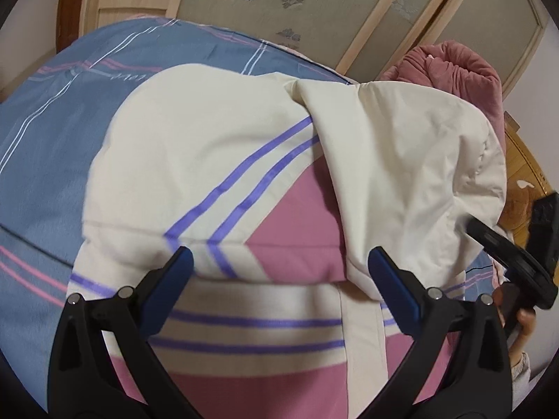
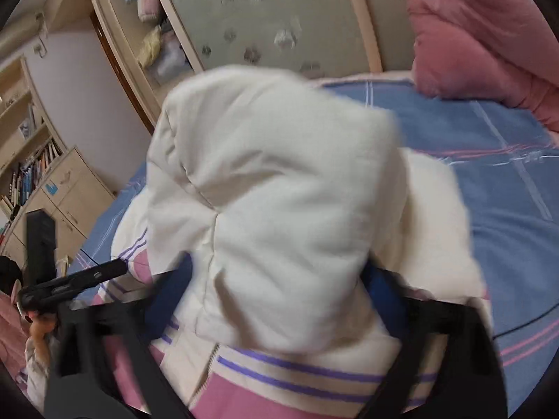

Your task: Fold large clothes

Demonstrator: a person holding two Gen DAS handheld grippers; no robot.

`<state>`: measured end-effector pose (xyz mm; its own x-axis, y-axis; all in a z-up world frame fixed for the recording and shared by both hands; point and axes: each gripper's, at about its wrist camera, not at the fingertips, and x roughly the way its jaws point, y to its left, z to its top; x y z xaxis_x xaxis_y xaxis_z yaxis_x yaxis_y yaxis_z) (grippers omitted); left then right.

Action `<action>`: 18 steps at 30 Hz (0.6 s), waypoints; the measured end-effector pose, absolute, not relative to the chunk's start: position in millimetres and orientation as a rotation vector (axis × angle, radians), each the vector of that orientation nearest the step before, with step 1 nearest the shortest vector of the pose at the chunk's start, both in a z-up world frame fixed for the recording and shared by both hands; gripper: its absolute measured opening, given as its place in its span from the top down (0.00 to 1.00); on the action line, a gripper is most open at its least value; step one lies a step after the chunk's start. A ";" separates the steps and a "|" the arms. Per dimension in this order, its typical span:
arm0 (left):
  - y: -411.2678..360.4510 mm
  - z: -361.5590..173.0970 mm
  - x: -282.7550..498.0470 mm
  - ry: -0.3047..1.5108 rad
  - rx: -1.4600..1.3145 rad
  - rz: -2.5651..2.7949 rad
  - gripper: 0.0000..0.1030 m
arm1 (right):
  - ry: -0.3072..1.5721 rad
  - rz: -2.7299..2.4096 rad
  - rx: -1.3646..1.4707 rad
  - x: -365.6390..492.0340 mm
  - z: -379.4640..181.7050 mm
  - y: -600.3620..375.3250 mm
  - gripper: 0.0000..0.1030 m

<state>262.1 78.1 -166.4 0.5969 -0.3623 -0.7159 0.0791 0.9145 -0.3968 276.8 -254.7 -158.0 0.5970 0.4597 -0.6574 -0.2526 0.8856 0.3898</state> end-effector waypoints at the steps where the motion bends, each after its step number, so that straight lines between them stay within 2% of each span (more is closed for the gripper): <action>1: 81.5 -165.4 258.7 0.898 -0.343 -0.253 0.02 | 0.834 0.501 0.370 277.7 -152.0 -254.0 0.82; 2: 84.1 -164.5 255.4 0.894 -0.343 -0.246 0.02 | 0.798 0.580 0.460 274.5 -143.9 -256.2 0.87; 6: 101.4 -161.6 245.0 0.878 -0.362 -0.211 0.02 | 0.678 0.830 0.796 249.6 -136.2 -262.7 0.88; 9: 109.3 -161.9 237.4 0.875 -0.371 -0.194 0.02 | 0.736 0.785 0.981 226.6 -174.6 -280.5 0.88; 13: 104.6 -159.9 228.0 0.870 -0.330 -0.194 0.02 | 0.907 0.498 0.905 196.0 -244.4 -304.8 0.87; 15: 98.3 -158.0 226.9 0.872 -0.308 -0.217 0.02 | 0.936 0.475 0.899 187.6 -249.4 -313.2 0.74; 17: 86.7 -153.6 223.8 0.863 -0.289 -0.242 0.02 | 0.924 0.418 0.779 177.0 -229.3 -315.8 0.37; 18: 82.2 -151.5 223.1 0.860 -0.285 -0.250 0.02 | 0.888 0.373 0.695 168.6 -213.5 -315.7 0.31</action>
<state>223.1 82.2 -151.5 0.6279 -0.3282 -0.7057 0.1007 0.9334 -0.3445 168.6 -315.7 -213.5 0.5885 0.5653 -0.5781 -0.0172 0.7236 0.6900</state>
